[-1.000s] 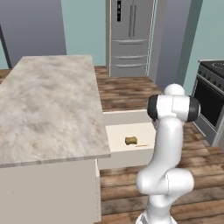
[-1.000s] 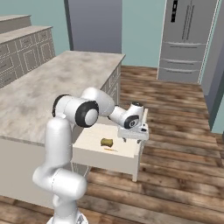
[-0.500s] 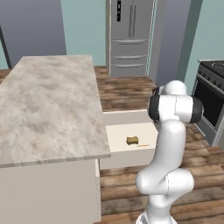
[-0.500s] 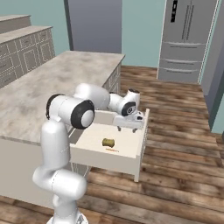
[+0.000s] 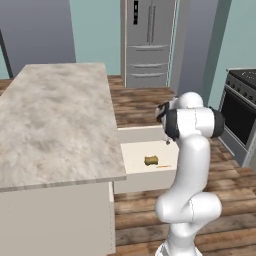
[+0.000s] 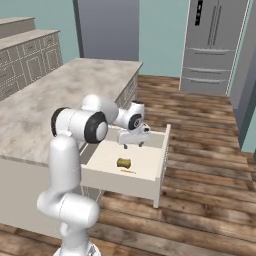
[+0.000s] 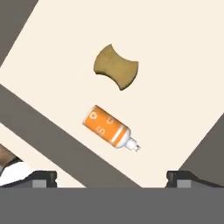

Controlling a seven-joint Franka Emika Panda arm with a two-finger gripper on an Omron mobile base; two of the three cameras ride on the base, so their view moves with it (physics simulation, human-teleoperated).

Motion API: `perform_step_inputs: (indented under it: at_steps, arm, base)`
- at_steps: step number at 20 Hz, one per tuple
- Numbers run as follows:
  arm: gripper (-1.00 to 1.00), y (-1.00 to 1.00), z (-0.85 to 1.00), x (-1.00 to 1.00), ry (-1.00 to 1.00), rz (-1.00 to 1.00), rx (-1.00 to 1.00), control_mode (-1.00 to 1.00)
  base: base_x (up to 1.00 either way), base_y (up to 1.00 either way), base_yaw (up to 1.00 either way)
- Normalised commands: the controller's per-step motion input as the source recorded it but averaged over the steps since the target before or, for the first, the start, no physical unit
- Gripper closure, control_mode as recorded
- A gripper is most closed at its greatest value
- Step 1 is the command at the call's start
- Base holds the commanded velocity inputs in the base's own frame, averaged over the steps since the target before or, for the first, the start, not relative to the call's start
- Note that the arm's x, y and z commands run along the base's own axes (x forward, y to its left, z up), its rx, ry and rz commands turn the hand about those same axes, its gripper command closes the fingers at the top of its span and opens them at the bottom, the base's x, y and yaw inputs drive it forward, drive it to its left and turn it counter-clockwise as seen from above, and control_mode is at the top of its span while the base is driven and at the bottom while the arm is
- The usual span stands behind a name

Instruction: Restock the sink supplies by placing the sponge and soap dispenser on the counter and next to the sink. Make sure the soap dispenser is upright.

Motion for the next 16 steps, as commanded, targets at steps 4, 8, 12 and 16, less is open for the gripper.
perform_step_inputs:
  at_steps: [4, 8, 12, 16]
  arm:
    - [-1.0, 0.11, -0.62, 0.0, -0.06, 0.53, 0.0, -1.0]
    - [-1.0, 0.53, -0.37, 0.2, 0.01, 0.43, 0.0, -1.0]
    - [-1.0, 0.54, -0.23, 0.36, 0.03, 0.34, 0.0, -1.0]
    - [-1.0, 0.34, -0.28, 0.23, 0.0, 0.21, 0.0, -1.0]
  base:
    - [0.0, 0.0, 0.0]
    - [0.0, 0.0, 0.0]
    - [0.0, 0.0, 0.0]
    - [0.0, 0.0, 0.0]
